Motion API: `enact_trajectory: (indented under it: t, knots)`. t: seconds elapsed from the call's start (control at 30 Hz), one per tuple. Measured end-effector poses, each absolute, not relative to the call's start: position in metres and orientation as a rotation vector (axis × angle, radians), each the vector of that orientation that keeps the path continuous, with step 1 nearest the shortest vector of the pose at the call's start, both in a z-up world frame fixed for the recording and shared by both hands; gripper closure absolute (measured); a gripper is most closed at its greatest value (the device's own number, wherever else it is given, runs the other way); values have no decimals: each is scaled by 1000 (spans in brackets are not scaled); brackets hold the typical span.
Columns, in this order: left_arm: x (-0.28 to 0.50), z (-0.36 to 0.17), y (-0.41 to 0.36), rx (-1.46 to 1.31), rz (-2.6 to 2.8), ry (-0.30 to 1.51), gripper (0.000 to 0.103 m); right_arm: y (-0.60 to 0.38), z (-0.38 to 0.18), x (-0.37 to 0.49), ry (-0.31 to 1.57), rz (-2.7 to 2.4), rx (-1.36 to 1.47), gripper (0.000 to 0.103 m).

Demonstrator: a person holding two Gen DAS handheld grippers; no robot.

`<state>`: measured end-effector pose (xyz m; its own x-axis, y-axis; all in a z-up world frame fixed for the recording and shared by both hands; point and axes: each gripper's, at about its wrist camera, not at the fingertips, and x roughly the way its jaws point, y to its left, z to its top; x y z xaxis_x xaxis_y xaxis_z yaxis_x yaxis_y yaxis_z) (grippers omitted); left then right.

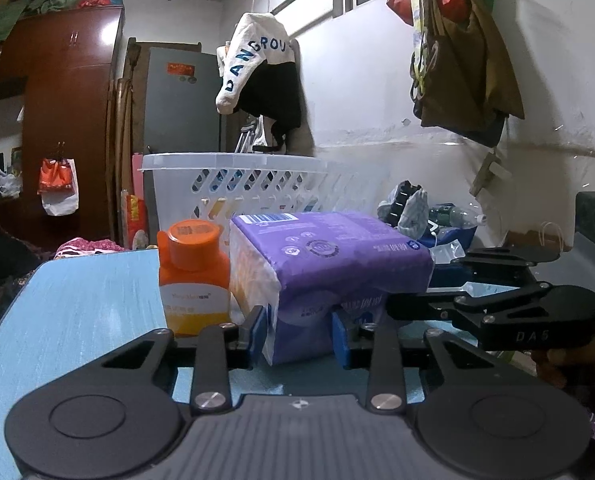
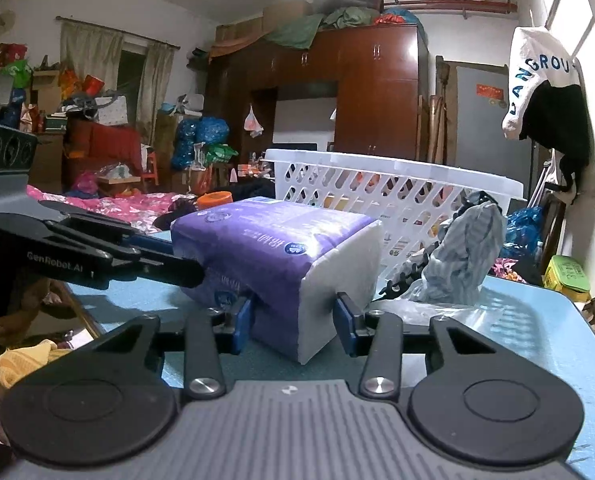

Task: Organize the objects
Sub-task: 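Grasp the purple tissue pack with both tools from opposite sides, then lift the tissue pack into the white basket and open both tools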

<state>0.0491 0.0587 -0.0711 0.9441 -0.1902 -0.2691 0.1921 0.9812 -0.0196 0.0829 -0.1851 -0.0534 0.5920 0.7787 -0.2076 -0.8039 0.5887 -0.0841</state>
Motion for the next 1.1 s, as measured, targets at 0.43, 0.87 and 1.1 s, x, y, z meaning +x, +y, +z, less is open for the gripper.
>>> enact_trajectory:
  t: [0.43,0.87,1.1]
  knots:
    - [28,-39,46,54,-174,167,65,-190,-26,68,51,913,-174,57]
    - [86,77,28,156,-172,60,65,-191,78,122,-25,885,-201,57]
    - [170,92,40,81,-183,192,65,-174,97,195,107,862,-158,58]
